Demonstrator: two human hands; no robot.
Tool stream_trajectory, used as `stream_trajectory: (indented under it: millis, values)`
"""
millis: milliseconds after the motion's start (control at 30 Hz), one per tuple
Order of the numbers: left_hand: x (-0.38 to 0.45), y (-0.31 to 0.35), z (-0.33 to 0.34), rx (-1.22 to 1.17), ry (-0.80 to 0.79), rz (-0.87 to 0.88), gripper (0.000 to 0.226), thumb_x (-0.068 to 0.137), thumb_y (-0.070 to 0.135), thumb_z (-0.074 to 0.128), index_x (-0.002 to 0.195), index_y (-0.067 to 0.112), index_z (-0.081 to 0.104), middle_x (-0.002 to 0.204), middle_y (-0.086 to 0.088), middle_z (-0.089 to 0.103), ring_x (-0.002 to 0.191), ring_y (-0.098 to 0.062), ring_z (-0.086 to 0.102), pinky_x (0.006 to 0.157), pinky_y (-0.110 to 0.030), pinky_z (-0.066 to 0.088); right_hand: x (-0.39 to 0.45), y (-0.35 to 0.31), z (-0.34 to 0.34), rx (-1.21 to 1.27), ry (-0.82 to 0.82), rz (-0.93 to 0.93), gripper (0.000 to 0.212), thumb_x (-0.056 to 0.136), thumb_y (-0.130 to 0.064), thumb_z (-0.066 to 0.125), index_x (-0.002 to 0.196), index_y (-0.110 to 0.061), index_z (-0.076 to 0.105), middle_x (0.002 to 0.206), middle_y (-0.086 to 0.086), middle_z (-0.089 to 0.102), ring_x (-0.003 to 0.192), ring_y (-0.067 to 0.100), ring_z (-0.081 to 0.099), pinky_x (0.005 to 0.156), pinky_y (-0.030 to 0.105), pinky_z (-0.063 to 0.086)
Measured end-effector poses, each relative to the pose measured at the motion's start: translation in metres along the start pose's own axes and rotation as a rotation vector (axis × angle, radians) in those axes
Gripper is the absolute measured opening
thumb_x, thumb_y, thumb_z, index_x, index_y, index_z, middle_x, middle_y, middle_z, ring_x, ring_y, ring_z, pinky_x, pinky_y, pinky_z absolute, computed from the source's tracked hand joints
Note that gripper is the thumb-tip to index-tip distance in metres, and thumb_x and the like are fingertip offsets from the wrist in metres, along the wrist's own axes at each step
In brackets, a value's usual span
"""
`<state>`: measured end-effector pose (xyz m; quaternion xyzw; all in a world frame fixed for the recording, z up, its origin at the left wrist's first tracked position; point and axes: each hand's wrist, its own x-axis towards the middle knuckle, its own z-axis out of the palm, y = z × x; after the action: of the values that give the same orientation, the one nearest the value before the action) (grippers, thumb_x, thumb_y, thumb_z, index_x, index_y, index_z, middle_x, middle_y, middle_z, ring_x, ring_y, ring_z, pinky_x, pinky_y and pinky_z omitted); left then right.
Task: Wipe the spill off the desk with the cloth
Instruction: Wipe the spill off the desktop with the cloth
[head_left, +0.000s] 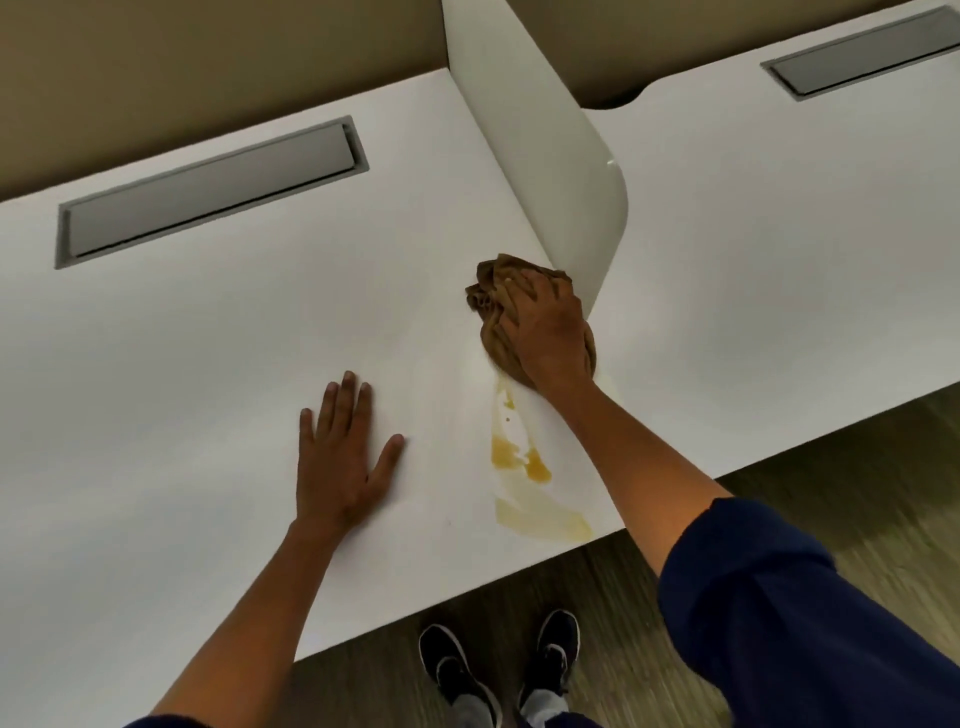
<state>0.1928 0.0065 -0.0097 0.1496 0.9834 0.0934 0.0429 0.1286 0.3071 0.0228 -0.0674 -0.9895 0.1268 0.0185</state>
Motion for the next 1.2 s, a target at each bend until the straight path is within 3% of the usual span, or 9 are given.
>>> stream_trajectory:
  millis: [167,400,600,867,1000,1100,1200]
  values:
    - [0.001,-0.003,0.002,0.007,-0.005,-0.007,0.077,0.096,0.063,0.026,0.159,0.020,0.014,0.168,0.003,0.000,0.155,-0.017,-0.002,0.124,-0.051,0.008,0.031,-0.003,-0.002,-0.010,-0.019,0.035,0.046,0.102,-0.046,0.037,0.144,-0.030,0.045,0.150,-0.006,0.040,0.134,0.028,0.036,0.108,0.036,0.030]
    - [0.002,-0.003,0.003,-0.007,-0.008,-0.010,0.076,0.097,0.062,0.024,0.160,0.021,0.012,0.168,0.004,-0.001,0.155,-0.015,-0.003,0.125,-0.050,0.006,0.023,-0.006,0.002,0.114,-0.055,0.039,0.045,0.099,-0.047,0.043,0.139,-0.028,0.050,0.143,-0.003,0.045,0.129,0.022,0.038,0.107,0.028,0.029]
    - [0.003,-0.005,0.000,-0.020,-0.014,-0.006,0.072,0.098,0.057,0.018,0.160,0.022,0.011,0.168,0.003,0.000,0.155,-0.016,-0.002,0.125,-0.049,0.004,-0.045,-0.040,0.009,0.150,-0.107,-0.181,0.039,0.096,-0.046,0.049,0.133,-0.035,0.058,0.141,-0.009,0.048,0.121,0.027,0.040,0.104,0.034,0.033]
    - [0.003,-0.003,-0.005,-0.053,0.000,0.000,0.066,0.099,0.040,0.020,0.159,0.013,0.018,0.168,-0.004,0.009,0.155,-0.022,0.008,0.123,-0.053,0.009,-0.144,-0.061,0.016,0.344,-0.224,-0.027,0.050,0.094,-0.055,0.048,0.139,-0.034,0.051,0.145,-0.004,0.042,0.122,0.015,0.041,0.102,0.024,0.036]
    - [0.001,-0.003,-0.004,-0.059,0.002,0.004,0.066,0.099,0.040,0.019,0.159,0.012,0.016,0.168,-0.004,0.008,0.155,-0.022,0.007,0.124,-0.052,0.008,-0.194,-0.061,0.011,0.245,-0.108,-0.124,0.043,0.089,-0.042,0.060,0.131,-0.033,0.059,0.140,-0.003,0.049,0.127,0.024,0.044,0.096,0.045,0.046]
    - [0.001,-0.003,-0.004,-0.058,0.006,0.004,0.067,0.099,0.041,0.018,0.158,0.012,0.017,0.168,-0.005,0.008,0.155,-0.023,0.006,0.124,-0.052,0.007,-0.222,-0.050,0.013,0.173,-0.093,-0.072,0.046,0.085,-0.043,0.058,0.130,-0.034,0.059,0.138,-0.003,0.052,0.124,0.026,0.049,0.092,0.046,0.049]
    - [-0.001,-0.001,-0.004,-0.067,0.002,-0.002,0.068,0.098,0.041,0.018,0.158,0.011,0.016,0.168,-0.004,0.007,0.155,-0.022,0.006,0.124,-0.050,0.005,-0.234,-0.031,0.014,0.032,0.020,-0.009,0.049,0.080,-0.047,0.059,0.123,-0.027,0.067,0.129,0.005,0.061,0.106,0.033,0.058,0.077,0.042,0.053]
